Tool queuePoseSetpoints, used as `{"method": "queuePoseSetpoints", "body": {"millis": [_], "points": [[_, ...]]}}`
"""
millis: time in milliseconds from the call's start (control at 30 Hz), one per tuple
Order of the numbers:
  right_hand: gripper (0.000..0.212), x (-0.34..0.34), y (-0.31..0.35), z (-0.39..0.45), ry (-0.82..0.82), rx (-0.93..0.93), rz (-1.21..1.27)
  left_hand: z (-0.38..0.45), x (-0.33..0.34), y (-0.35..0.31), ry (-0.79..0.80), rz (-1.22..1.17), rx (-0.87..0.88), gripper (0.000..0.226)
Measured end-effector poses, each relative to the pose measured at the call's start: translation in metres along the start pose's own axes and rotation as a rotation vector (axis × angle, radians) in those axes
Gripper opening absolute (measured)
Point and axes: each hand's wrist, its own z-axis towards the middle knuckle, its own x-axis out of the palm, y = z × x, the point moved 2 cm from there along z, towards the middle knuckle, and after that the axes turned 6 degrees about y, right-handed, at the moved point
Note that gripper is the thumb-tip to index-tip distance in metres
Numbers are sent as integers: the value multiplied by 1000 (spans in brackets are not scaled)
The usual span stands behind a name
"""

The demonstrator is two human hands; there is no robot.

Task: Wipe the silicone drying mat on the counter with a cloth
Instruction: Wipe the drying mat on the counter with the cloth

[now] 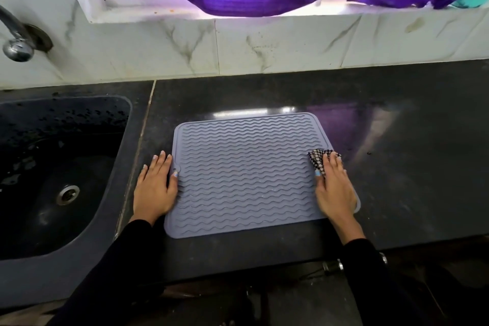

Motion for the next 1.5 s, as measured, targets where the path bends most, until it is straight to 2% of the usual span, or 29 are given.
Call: {"method": "queuePoseSetpoints", "body": {"millis": [67,167,200,233,300,367,467,533,567,800,867,1067,1133,1200,1300,1367,1500], "points": [[48,-8,-4,4,-30,101,285,-1,-1,-1,0,-10,-2,76],[38,-26,-6,13,-185,248,920,0,-2,-1,3,-15,-12,74],[37,-31,-6,14,-250,302,1001,0,-3,-1,4,-17,-16,73],[38,-36,-5,14,-280,357,999,1,-3,-1,5,-18,-20,71],[42,-43,0,11,-279,371,698,1,-3,-1,3,-21,-24,68],[47,-37,6,4,-222,265,432,0,-3,-1,-3,-30,-19,66],[54,-7,12,-4,-40,137,75,0,-2,-2,-22,-45,-9,68],[60,5,13,-7,-37,91,-167,-1,-1,-2,-24,-42,-6,67],[61,6,13,-7,-46,90,-202,0,0,-2,-25,-41,-8,65],[55,2,4,3,9,35,-68,2,0,0,-31,-27,-8,69],[49,-4,4,2,-34,53,130,1,-1,0,-31,-24,-12,71],[35,-26,13,8,-321,396,879,-1,-4,-3,-17,-31,-22,73],[36,-31,37,7,-324,366,794,-1,-4,-4,-17,-34,-24,74],[41,-24,67,-1,-218,233,627,0,-5,-4,-11,-24,-24,75],[51,17,97,-20,10,-20,254,0,-4,-4,-6,-20,-24,74],[55,42,99,-25,34,-149,-7,0,-3,-3,-8,-19,-23,73],[74,50,95,-18,105,-170,-219,1,0,-3,-11,-11,-23,70]]}}
